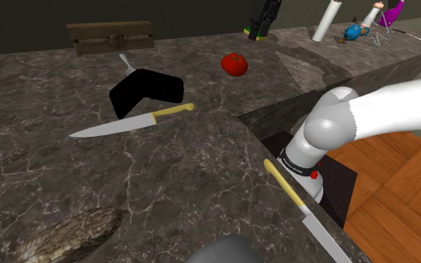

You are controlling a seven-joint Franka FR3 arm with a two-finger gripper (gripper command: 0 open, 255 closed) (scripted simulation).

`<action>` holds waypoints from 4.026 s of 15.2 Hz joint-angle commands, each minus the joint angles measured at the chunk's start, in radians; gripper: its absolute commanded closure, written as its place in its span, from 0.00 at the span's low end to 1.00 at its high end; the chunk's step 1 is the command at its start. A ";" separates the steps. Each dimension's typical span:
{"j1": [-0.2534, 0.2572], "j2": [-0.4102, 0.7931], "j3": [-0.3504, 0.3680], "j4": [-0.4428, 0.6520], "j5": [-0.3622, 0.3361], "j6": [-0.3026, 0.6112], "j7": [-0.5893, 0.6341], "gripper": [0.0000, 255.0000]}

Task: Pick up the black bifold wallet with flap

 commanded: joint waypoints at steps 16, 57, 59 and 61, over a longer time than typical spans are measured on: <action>0.150 0.401 0.204 0.169 0.075 0.243 0.019 0.00; 0.219 0.669 0.320 0.418 0.036 0.265 0.056 1.00; 0.219 0.670 0.319 0.446 0.035 0.238 0.058 1.00; 0.219 0.670 0.319 0.462 0.035 0.223 0.059 1.00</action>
